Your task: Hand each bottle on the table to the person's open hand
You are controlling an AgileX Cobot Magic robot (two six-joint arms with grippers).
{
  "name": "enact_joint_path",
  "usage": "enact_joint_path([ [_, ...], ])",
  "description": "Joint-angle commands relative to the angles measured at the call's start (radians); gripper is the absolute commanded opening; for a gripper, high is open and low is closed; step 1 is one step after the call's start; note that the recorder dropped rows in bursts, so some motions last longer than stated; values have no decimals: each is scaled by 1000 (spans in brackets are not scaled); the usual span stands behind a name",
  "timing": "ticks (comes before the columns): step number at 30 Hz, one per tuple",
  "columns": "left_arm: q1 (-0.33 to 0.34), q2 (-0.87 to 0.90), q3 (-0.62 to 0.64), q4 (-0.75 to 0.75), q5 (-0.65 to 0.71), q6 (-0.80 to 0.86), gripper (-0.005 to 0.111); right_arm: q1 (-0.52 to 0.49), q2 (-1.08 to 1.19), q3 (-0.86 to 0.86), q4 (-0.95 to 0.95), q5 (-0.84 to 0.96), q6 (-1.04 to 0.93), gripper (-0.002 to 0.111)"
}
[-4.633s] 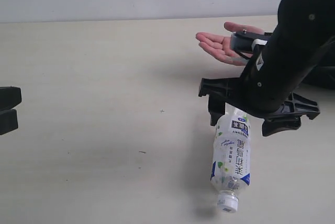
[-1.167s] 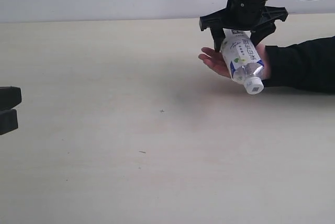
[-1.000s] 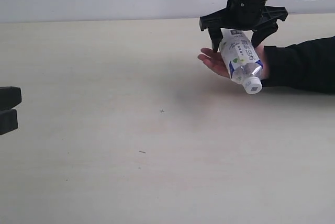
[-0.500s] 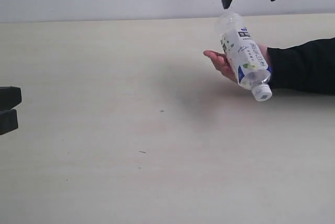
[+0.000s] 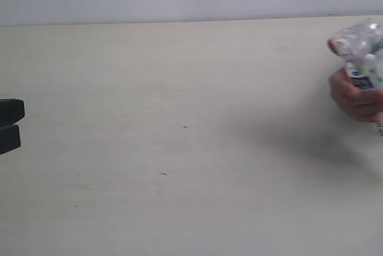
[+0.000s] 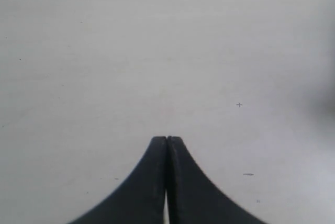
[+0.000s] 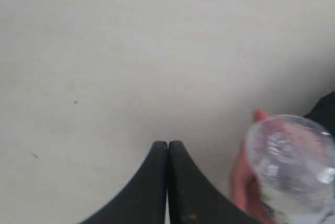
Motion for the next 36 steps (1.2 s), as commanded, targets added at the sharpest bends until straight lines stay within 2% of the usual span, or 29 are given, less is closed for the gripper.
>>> enact_joint_path([
  [1,3,-7,3,-2,0,3,0,0,-163,146,15,-59,-12,0],
  [11,3,-7,3,-2,0,3,0,0,-577,491,65,-424,-22,0],
  [15,3,-7,3,-2,0,3,0,0,-681,555,67,-430,-10,0],
  [23,3,-7,3,-2,0,3,0,0,-809,560,67,-422,3,0],
  [36,3,-7,3,-2,0,3,0,0,-862,560,67,-422,3,0],
])
